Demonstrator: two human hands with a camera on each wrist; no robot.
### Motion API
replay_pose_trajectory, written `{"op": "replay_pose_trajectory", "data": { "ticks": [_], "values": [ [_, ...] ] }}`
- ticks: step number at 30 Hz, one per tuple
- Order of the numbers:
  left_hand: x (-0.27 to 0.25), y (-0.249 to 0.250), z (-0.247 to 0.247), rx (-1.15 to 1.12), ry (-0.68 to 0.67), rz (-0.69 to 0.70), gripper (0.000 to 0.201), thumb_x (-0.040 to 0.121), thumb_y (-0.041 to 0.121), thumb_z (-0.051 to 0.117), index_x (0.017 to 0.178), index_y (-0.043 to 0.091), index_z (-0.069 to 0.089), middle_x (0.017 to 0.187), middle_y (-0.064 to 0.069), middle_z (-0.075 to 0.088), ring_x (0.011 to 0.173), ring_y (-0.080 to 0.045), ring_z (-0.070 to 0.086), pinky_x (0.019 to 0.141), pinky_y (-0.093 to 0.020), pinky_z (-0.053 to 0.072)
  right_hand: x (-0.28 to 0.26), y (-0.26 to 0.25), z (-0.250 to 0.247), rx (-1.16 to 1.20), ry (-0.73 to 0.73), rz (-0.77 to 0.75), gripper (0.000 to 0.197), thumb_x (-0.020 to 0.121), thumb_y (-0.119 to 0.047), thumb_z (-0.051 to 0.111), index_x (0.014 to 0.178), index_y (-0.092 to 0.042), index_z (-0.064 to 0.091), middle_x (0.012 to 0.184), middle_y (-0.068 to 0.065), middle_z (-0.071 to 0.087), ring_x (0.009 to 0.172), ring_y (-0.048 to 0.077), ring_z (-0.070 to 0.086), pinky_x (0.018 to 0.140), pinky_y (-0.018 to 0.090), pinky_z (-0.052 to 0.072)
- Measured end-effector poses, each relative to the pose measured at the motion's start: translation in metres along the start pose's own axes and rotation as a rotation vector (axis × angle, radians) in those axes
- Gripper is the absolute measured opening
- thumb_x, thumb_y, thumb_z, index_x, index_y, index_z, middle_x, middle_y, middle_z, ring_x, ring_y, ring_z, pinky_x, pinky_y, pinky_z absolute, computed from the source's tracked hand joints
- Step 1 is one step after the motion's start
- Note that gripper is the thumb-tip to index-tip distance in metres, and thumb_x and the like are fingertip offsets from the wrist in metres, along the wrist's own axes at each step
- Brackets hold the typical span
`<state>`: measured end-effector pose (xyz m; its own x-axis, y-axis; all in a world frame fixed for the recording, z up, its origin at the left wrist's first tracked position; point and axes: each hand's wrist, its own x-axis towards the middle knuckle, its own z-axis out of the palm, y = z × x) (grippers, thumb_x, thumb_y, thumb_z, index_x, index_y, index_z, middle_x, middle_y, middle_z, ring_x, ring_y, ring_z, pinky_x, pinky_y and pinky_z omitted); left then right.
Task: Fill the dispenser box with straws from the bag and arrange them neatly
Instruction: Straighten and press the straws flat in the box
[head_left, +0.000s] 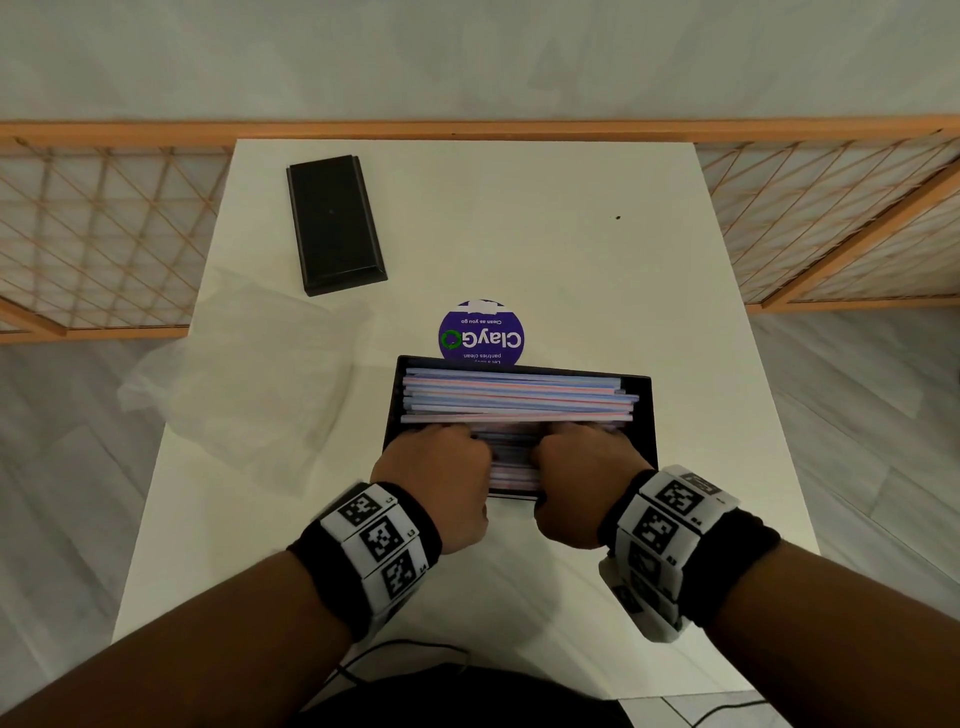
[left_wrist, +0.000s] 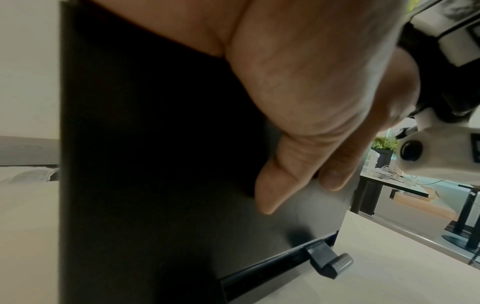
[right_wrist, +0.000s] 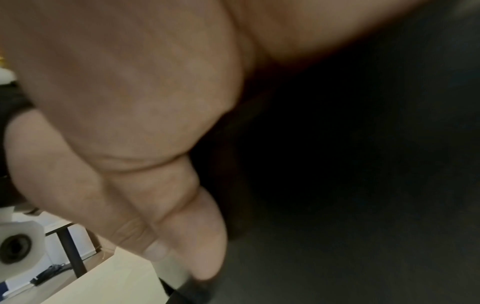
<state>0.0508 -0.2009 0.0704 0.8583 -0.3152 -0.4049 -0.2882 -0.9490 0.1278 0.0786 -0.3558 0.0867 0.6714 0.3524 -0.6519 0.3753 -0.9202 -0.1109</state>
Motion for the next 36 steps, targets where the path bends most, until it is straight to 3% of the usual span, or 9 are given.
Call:
{"op": "replay_pose_trajectory", "data": {
  "ticks": [3,6,12,15,19,24,31,36],
  "values": [
    [-0.001,0.000,0.000,-0.018,0.034,-0.002,0.042,0.085,0.034,0.060,0.124,0.021,0.050,0.111,0.000,0.066,0.097,-0.025,0.067,0.078,-0.030,0.049,-0.001,-0.002,0.000,0.053,0.002,-0.014,0.035,0.077,-0.026,0.057,0.112,-0.020,0.057,0.105,0.002,0.064,0.097,0.027,0.064,0.088,0.036,0.052],
    [-0.002,0.000,0.000,-0.024,0.017,0.006,0.030,0.085,0.034,0.058,0.114,0.024,0.059,0.107,0.001,0.068,0.097,-0.024,0.066,0.079,-0.030,0.048,-0.001,-0.004,0.000,0.048,-0.002,-0.017,0.036,0.078,-0.025,0.057,0.113,-0.021,0.055,0.106,0.001,0.065,0.099,0.027,0.064,0.092,0.037,0.049],
    [-0.001,-0.001,0.002,0.014,0.052,0.005,0.034,0.084,0.036,0.059,0.114,0.022,0.063,0.124,-0.002,0.049,0.117,-0.025,0.050,0.093,-0.037,0.045,-0.001,-0.003,-0.005,-0.017,0.025,-0.024,0.032,0.076,-0.028,0.056,0.106,-0.022,0.064,0.106,0.000,0.064,0.101,0.026,0.063,0.092,0.036,0.049],
    [-0.007,0.000,-0.005,0.029,0.132,0.049,0.041,0.075,0.034,0.068,0.112,0.018,0.059,0.115,-0.004,0.054,0.105,-0.027,0.055,0.084,-0.040,0.047,-0.007,0.000,-0.012,-0.042,0.082,-0.035,0.029,0.077,-0.032,0.060,0.105,-0.024,0.064,0.103,-0.002,0.068,0.094,0.024,0.066,0.084,0.035,0.055],
    [-0.009,-0.006,-0.012,-0.069,0.179,0.134,0.043,0.057,0.023,0.082,0.094,0.014,0.062,0.090,-0.006,0.063,0.078,-0.030,0.063,0.063,-0.041,0.052,-0.019,0.005,-0.019,-0.003,0.160,-0.029,0.039,0.078,-0.042,0.066,0.113,-0.027,0.063,0.115,-0.004,0.065,0.105,0.022,0.063,0.089,0.034,0.052],
    [0.000,-0.007,-0.001,-0.071,0.030,0.105,0.029,0.089,0.031,0.060,0.116,0.023,0.058,0.119,0.005,0.058,0.114,-0.021,0.057,0.085,-0.032,0.048,-0.010,-0.001,-0.003,0.097,0.063,0.016,0.031,0.079,-0.040,0.063,0.106,-0.023,0.065,0.109,0.000,0.065,0.103,0.025,0.063,0.086,0.035,0.054],
    [0.002,-0.005,0.006,-0.090,0.075,0.060,0.031,0.089,0.033,0.059,0.119,0.025,0.057,0.120,0.006,0.055,0.117,-0.018,0.053,0.090,-0.033,0.048,-0.004,-0.002,0.012,0.078,0.165,0.026,0.030,0.083,-0.036,0.056,0.112,-0.026,0.061,0.116,-0.003,0.058,0.114,0.024,0.054,0.094,0.037,0.046],
    [0.004,-0.003,0.006,-0.084,0.042,0.024,0.029,0.088,0.035,0.058,0.115,0.025,0.060,0.119,0.005,0.056,0.115,-0.019,0.055,0.089,-0.035,0.049,-0.004,-0.001,0.013,0.070,0.150,0.028,0.030,0.083,-0.039,0.056,0.109,-0.027,0.065,0.116,-0.003,0.054,0.118,0.025,0.047,0.100,0.039,0.040]
  ]
}}
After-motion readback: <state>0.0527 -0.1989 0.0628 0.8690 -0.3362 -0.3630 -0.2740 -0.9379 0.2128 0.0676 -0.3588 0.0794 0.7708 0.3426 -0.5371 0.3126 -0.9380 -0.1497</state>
